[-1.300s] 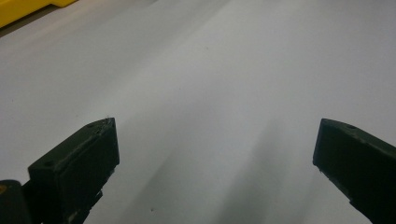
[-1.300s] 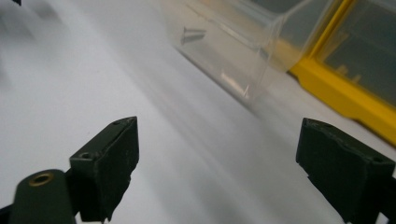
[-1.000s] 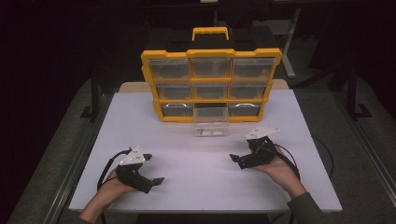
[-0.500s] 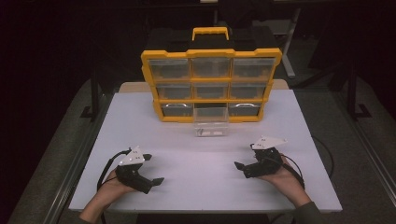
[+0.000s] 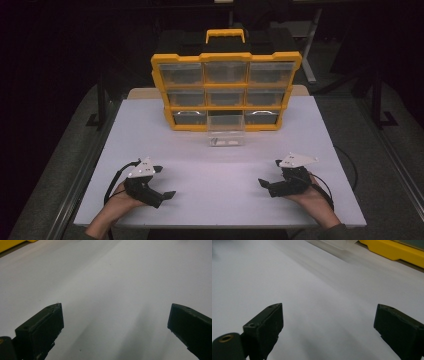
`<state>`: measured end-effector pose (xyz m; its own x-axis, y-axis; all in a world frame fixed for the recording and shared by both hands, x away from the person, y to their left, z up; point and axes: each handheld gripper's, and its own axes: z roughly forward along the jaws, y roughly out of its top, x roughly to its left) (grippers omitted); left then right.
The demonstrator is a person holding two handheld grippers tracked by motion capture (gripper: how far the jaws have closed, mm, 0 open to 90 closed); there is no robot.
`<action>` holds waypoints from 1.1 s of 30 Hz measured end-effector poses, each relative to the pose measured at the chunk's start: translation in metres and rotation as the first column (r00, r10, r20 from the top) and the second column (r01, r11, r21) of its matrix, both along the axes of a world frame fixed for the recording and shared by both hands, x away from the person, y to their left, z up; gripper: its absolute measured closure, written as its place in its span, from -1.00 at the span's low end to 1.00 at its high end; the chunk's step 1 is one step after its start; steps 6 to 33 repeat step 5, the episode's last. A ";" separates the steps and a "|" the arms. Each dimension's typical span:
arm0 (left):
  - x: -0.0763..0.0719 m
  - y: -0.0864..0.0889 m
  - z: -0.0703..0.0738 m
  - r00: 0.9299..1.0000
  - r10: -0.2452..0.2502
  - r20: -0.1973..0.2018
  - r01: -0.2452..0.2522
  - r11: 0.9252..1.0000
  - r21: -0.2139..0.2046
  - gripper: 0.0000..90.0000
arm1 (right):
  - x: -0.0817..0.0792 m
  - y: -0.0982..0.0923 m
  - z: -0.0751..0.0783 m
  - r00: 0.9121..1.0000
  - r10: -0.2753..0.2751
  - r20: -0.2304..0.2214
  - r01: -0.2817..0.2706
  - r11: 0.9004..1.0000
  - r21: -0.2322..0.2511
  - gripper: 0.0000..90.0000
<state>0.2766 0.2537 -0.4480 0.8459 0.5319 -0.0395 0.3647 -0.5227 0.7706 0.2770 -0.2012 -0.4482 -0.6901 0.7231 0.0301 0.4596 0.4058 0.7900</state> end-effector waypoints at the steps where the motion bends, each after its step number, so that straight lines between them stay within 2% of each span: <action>1: 0.000 0.000 0.000 1.000 0.000 0.000 0.000 1.000 0.000 -0.99 | -0.001 -0.001 -0.001 1.000 -0.001 -0.001 0.001 1.000 -0.001 -0.82; 5: 0.000 0.001 -0.001 1.000 -0.005 -0.001 0.005 1.000 0.008 -1.00 | -0.003 -0.004 -0.003 1.000 -0.003 0.002 0.003 1.000 -0.022 -0.82; 33: 0.000 0.001 -0.001 1.000 -0.005 -0.001 0.005 1.000 0.008 -1.00 | -0.003 -0.004 -0.003 1.000 -0.003 0.002 0.003 1.000 -0.022 -0.82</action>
